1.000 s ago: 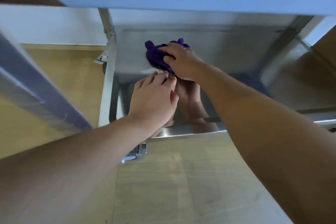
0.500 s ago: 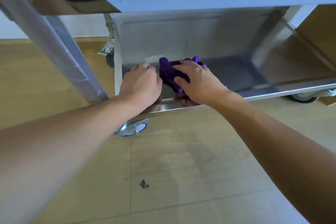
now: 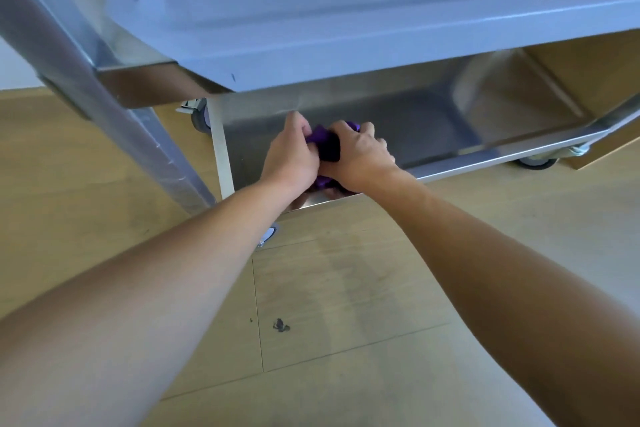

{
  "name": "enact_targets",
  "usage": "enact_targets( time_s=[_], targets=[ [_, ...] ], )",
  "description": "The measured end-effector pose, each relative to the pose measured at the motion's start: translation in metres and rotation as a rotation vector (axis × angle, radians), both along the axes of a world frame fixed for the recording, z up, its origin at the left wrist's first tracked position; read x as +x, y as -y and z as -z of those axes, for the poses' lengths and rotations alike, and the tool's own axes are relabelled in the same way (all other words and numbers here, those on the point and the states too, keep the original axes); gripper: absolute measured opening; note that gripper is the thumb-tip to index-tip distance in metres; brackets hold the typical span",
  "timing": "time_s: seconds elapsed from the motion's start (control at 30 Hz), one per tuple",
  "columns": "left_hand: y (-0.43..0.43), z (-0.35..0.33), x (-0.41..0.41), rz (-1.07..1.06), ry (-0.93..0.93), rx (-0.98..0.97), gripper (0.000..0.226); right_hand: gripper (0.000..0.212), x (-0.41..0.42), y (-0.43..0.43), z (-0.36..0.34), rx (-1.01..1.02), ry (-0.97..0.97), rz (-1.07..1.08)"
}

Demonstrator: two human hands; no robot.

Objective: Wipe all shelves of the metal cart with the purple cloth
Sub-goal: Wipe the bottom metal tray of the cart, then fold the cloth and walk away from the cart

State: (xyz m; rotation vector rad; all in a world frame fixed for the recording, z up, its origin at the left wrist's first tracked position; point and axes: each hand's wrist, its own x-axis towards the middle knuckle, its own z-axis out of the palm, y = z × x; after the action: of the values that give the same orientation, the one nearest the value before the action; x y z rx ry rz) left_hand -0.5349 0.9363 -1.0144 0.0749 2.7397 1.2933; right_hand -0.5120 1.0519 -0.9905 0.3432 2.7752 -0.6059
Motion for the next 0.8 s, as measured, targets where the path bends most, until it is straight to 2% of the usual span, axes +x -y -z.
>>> enact_targets(
  time_s=[0.17,0.33,0.57,0.67,0.8],
  targets=[
    [0.019,0.0,0.001,-0.015,0.068,-0.002,0.009,0.067,0.018,0.006,-0.011,-0.069,-0.053,-0.03],
    [0.028,-0.009,0.006,0.005,0.111,-0.034,0.005,0.066,0.021,0.029,-0.001,0.181,0.014,-0.105],
    [0.042,-0.038,0.041,0.116,0.143,-0.225,0.024,0.053,0.039,0.036,-0.018,-0.014,0.15,0.043],
    [0.05,-0.069,0.068,0.196,0.154,-0.389,0.021,0.051,0.066,0.033,-0.05,-0.093,0.213,0.082],
    [0.059,-0.142,0.114,0.328,0.215,-0.474,0.017,0.051,0.119,0.023,-0.117,-0.158,0.285,0.137]
  ],
)
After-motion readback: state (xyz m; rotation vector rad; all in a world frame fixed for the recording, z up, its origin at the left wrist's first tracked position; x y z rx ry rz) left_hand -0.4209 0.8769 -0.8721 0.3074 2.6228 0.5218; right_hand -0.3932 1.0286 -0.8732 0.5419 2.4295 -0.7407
